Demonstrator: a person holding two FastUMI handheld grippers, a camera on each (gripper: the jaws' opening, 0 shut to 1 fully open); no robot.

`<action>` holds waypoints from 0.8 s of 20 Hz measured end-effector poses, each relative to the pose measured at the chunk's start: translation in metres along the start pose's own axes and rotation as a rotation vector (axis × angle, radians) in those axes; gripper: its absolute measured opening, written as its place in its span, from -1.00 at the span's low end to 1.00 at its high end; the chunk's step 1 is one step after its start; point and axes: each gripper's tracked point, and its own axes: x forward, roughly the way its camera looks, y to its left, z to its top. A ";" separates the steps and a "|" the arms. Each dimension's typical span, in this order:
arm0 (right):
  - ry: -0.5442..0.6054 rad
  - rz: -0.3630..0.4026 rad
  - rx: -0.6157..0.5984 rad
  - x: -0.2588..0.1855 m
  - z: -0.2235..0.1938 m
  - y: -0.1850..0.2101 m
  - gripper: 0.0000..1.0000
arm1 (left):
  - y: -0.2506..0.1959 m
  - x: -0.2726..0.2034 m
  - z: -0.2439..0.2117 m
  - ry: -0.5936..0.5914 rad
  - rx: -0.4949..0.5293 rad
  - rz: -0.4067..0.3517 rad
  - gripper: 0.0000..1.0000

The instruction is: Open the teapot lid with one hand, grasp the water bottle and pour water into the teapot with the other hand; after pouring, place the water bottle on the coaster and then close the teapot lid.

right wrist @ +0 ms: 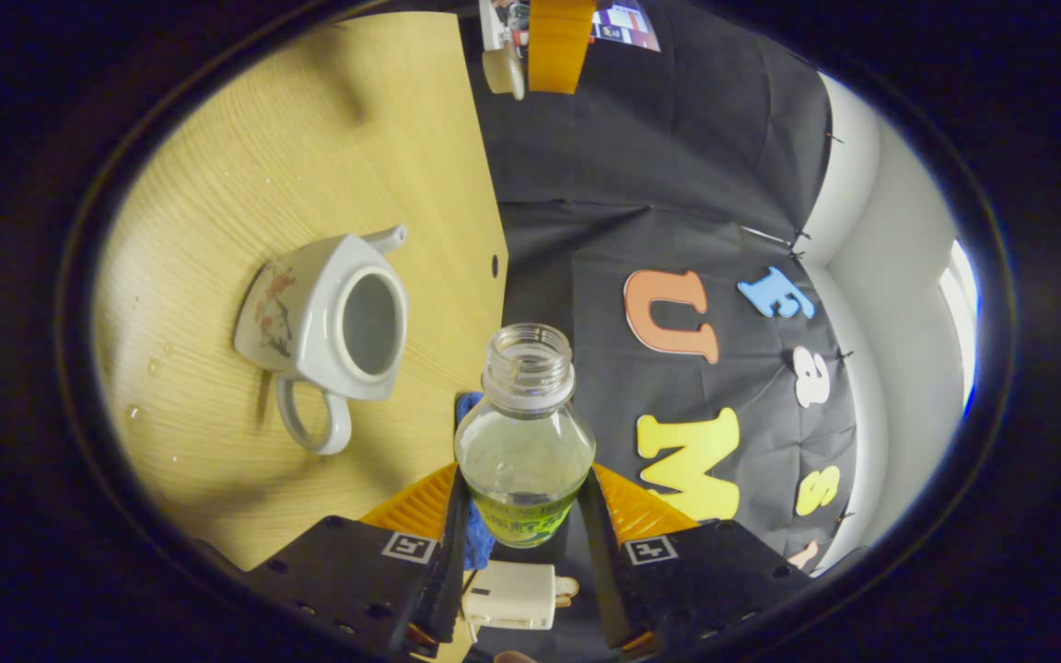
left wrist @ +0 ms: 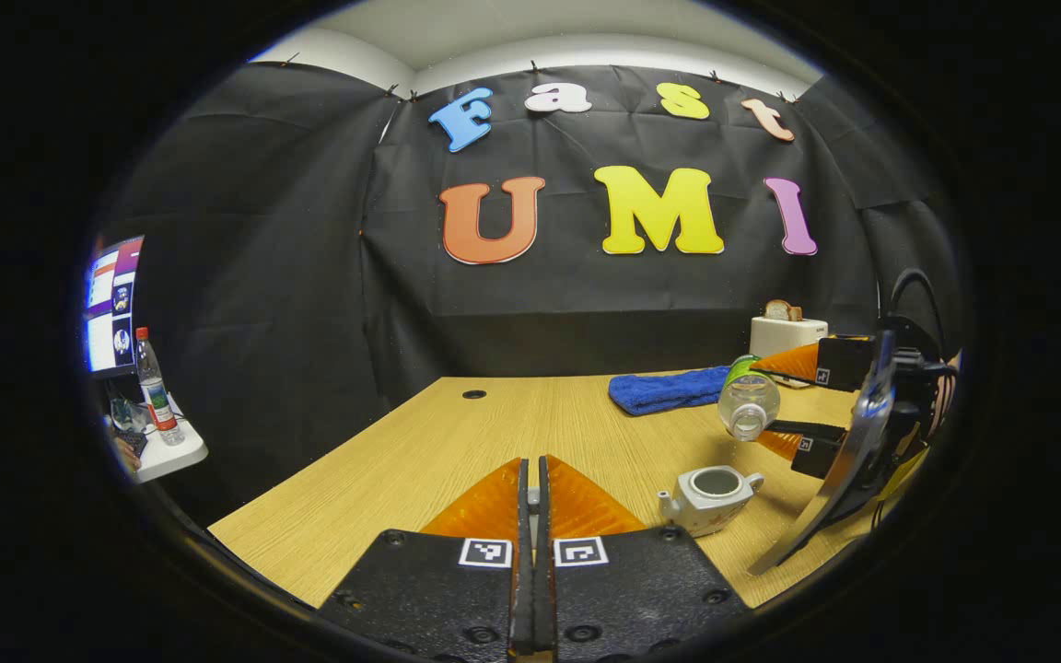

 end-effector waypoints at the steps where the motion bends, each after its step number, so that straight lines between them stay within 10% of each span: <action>1: -0.004 -0.010 -0.026 0.002 0.000 -0.001 0.19 | 0.000 0.000 0.001 -0.001 0.000 -0.001 -0.95; 16: -0.078 -0.120 -0.381 0.007 0.014 -0.012 0.18 | -0.001 -0.001 0.003 -0.006 -0.007 -0.013 -0.95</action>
